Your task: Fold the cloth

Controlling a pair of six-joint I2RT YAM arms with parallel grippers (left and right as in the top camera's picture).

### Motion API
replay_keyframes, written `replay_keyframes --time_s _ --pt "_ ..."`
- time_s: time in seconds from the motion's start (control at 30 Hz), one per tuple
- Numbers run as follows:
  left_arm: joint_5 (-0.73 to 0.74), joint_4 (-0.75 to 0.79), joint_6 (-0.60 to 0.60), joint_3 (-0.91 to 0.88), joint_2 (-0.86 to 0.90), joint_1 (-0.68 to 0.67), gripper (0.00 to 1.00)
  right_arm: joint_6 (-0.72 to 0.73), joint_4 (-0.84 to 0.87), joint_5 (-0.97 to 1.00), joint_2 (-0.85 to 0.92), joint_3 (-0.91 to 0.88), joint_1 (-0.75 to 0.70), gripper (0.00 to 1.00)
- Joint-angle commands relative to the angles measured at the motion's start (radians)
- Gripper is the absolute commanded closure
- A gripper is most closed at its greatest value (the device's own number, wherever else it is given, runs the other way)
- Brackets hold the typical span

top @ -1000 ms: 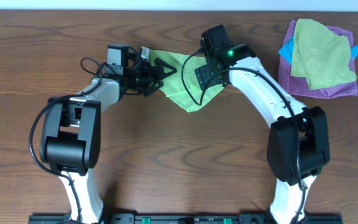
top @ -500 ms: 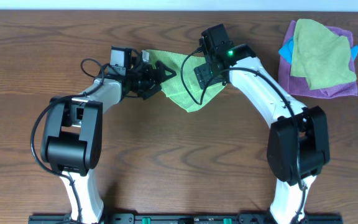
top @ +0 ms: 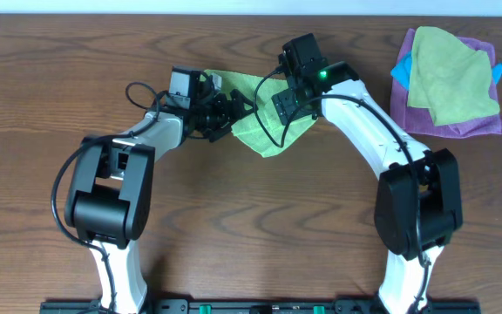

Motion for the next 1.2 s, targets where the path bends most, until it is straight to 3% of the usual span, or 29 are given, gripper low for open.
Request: replay_keyframes --time_s 0.0,0.07,0.1,0.13,0.17,0.2,0.27,0.33,0.43,0.7,0.9,1.07,1.17 --pt "-0.039 0.003 -0.009 -0.005 -0.006 -0.016 0.05 -0.013 0.002 0.014 -0.014 0.002 -0.004 0.18" --pt "-0.054 0.004 -0.008 -0.005 -0.006 -0.024 0.02 -0.013 0.002 0.014 -0.014 0.002 -0.004 0.19" --pt "-0.062 0.004 -0.008 -0.005 -0.006 -0.026 0.16 -0.013 0.002 0.014 -0.014 0.002 -0.004 0.19" --pt "-0.082 0.003 -0.008 -0.005 -0.006 -0.029 0.61 -0.013 0.002 0.014 -0.014 0.002 -0.004 0.19" --pt "-0.099 0.003 -0.007 -0.005 -0.006 -0.032 0.75 -0.012 0.002 0.014 -0.014 0.002 -0.004 0.19" --pt "-0.111 0.003 -0.007 -0.005 -0.006 -0.034 0.77 -0.012 0.002 0.014 -0.014 0.002 -0.004 0.19" --pt "-0.14 0.003 -0.003 -0.005 -0.006 -0.035 0.66 -0.012 0.002 0.014 -0.014 0.002 -0.006 0.19" --pt "-0.16 0.003 -0.004 -0.005 -0.006 -0.034 0.94 -0.012 0.002 0.014 -0.014 0.002 -0.01 0.19" --pt "-0.185 -0.001 -0.003 -0.005 -0.006 -0.035 0.91 -0.012 0.002 0.014 -0.014 0.002 -0.018 0.19" --pt "-0.141 0.026 -0.02 -0.005 -0.006 -0.029 0.94 -0.011 -0.023 0.01 -0.014 0.002 -0.031 0.19" --pt "-0.079 0.077 -0.05 -0.005 -0.006 -0.004 0.94 -0.002 0.014 -0.232 -0.01 -0.025 -0.047 0.19" --pt "-0.079 0.074 -0.05 -0.005 -0.006 -0.003 0.94 0.009 0.117 -0.259 0.026 -0.053 -0.062 0.23" --pt "-0.079 0.074 -0.051 -0.005 -0.006 -0.003 0.94 0.022 0.137 -0.267 0.06 -0.053 -0.061 0.31"
